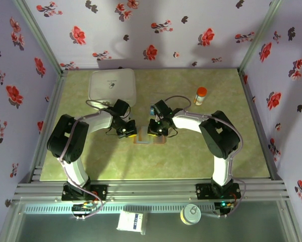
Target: Take the credit cards out of the card holder
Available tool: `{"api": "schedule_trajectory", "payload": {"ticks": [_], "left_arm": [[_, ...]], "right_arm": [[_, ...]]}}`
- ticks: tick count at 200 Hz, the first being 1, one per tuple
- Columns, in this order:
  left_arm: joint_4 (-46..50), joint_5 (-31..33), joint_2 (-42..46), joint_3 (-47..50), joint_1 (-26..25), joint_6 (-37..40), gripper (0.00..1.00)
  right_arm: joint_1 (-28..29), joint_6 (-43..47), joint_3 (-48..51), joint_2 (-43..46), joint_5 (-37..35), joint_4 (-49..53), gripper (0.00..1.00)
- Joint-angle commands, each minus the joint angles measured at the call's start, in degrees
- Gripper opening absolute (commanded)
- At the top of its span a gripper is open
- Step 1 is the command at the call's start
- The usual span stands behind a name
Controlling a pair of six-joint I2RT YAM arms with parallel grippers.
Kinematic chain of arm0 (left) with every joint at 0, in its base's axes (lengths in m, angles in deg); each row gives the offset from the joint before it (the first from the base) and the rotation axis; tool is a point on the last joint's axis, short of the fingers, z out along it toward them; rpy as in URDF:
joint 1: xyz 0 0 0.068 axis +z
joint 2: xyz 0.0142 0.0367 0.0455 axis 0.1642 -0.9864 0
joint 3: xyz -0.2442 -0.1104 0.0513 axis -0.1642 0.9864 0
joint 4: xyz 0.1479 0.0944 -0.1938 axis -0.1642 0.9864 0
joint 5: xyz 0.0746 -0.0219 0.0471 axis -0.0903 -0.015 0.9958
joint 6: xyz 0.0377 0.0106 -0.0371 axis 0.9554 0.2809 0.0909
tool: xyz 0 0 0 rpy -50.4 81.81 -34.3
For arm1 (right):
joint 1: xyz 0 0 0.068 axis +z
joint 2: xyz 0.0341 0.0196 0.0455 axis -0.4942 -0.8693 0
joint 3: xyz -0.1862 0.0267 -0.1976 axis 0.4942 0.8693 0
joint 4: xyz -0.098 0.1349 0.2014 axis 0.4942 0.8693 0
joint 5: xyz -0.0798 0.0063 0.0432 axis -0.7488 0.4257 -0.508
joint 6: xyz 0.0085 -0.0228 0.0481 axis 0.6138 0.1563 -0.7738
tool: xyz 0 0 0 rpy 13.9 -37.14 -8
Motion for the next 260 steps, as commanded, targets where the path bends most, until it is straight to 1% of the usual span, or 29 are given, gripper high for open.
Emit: {"api": "schedule_trajectory", "payload": {"ticks": [1,20,53,84,121,159,260], "left_arm": [[1.71,0.21,3.68,-1.52,0.49,-0.79,0.00],[0.34,-1.60,4.98,-1.70,0.16,-2.86,0.00],[-2.67,-4.40,4.63,-2.04,-1.63,-5.35,0.08],[-3.19,-4.55,2.40,-2.53,-2.91,-5.63,0.10],[-5.71,-5.52,0.98,-1.20,-3.09,-6.58,0.13],[-5.67,-5.05,0.15,-0.73,-3.20,-6.43,0.19],[-2.91,-2.27,-1.25,-1.57,-3.78,-5.94,0.26]], "right_arm": [[-0.44,-0.41,1.35,1.26,-0.06,-0.12,0.15],[-0.46,-0.45,1.30,1.02,0.03,-0.46,0.15],[-0.51,-0.66,1.44,0.99,0.08,-0.89,0.15],[-0.44,-0.67,1.57,1.14,0.27,-0.87,0.15],[-0.50,-0.72,1.78,1.04,0.56,-1.04,0.15],[-0.49,-1.26,2.44,1.10,0.98,-1.92,0.15],[-0.50,-1.46,2.93,0.99,1.43,-2.65,0.15]]}}
